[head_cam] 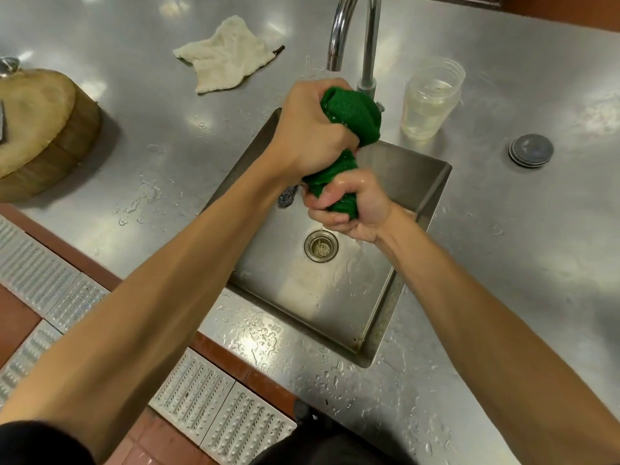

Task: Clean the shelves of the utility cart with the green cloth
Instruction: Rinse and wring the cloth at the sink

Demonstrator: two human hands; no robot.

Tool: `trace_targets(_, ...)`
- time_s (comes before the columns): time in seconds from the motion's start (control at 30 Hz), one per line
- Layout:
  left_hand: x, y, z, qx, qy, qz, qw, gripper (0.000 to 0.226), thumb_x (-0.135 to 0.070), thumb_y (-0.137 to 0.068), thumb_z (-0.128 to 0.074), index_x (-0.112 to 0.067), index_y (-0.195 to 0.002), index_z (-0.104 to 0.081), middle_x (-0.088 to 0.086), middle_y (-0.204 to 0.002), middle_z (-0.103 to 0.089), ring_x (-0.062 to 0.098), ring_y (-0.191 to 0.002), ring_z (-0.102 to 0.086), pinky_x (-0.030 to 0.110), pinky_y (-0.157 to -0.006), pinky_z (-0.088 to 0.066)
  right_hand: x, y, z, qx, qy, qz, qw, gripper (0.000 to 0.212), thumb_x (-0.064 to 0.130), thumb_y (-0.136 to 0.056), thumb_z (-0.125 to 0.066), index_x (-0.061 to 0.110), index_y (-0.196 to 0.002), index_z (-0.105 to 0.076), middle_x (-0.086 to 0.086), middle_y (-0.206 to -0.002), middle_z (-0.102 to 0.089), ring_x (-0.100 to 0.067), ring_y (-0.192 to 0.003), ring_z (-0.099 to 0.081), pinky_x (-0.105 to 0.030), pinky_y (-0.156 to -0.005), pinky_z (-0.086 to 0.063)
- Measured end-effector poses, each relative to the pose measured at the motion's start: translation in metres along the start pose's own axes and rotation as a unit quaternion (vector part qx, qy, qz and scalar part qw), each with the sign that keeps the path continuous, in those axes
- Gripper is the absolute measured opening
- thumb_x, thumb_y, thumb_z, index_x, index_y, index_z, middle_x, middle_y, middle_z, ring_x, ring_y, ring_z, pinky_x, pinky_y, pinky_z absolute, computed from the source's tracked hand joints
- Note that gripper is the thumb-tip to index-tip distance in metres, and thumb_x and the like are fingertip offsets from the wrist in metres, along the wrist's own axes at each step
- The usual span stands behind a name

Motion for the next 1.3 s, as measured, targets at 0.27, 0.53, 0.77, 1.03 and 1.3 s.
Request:
trace_targets(0.27, 0.018, 0.011, -0.008, 0.038, -0.053, 0.059, 0.996, 0.034, -0.012, -0.060, -0.082, -0.012, -0.086, -0.061, 0.006, -0.075, -0.065, 0.017, -0.068, -0.064, 0.038, -0.064, -0.056, -0.012, 0.016, 0.022, -0.118, 0.034, 0.035, 0.992, 0.032, 0.006, -0.077, -0.067, 0.005, -0.106, -0.056, -0.011, -0.091, -0.060, -0.021, -0.079, -0.064, -0.030, -0.061, -0.052)
trace_targets(0.53, 0.025, 0.034, -0.004, 0.100, -0.025, 0.117, 0.988, 0.021, -0.027, -0.091, -0.059, -0.016, -0.106, -0.067, 0.003, -0.098, -0.071, 0.007, -0.081, -0.067, 0.020, -0.074, -0.053, 0.001, 0.069, 0.039, -0.286, 0.091, 0.065, 0.952, 0.055, 0.022, -0.073, -0.075, 0.006, -0.123, -0.059, -0.014, -0.116, -0.069, -0.028, -0.109, -0.065, -0.047, -0.093, -0.055)
trace_targets(0.77, -0.005, 0.060, -0.006, 0.160, -0.180, 0.001, 0.971, 0.026, -0.037, -0.090, -0.070, -0.020, -0.110, -0.075, 0.005, -0.098, -0.077, 0.016, -0.090, -0.071, 0.035, -0.086, -0.057, 0.014, 0.150, 0.015, -0.450, 0.224, 0.120, 0.856, 0.059, 0.031, -0.059, -0.093, 0.025, -0.107, -0.058, 0.007, -0.106, -0.070, -0.006, -0.093, -0.070, -0.021, -0.074, -0.057)
trace_targets(1.03, -0.095, 0.127, -0.050, 0.175, -0.116, -0.177, 0.961, 0.019, -0.019, -0.096, -0.063, -0.013, -0.107, -0.076, 0.001, -0.096, -0.074, 0.012, -0.088, -0.066, 0.018, -0.081, -0.052, -0.021, 0.266, -0.023, -0.585, 0.223, 0.181, 0.758, 0.053, 0.026, -0.064, -0.092, 0.019, -0.105, -0.060, 0.005, -0.106, -0.067, -0.008, -0.092, -0.069, -0.020, -0.070, -0.058)
trace_targets(1.3, -0.209, 0.235, -0.125, 0.253, -0.052, -0.374, 0.891, 0.020, -0.015, -0.094, -0.063, -0.017, -0.108, -0.077, -0.010, -0.089, -0.063, 0.003, -0.086, -0.054, 0.015, -0.074, -0.041, -0.064, 0.410, -0.070, -0.716, 0.235, 0.228, 0.617, 0.057, 0.036, -0.067, -0.089, 0.013, -0.113, -0.066, 0.002, -0.104, -0.073, -0.012, -0.094, -0.070, -0.037, -0.085, -0.059)
Point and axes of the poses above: each hand's wrist, its own y-axis away from the middle knuckle, its own z-axis out of the back of the hand, x = y × z, the point moved 9 cm from there along -y, towards the middle knuckle
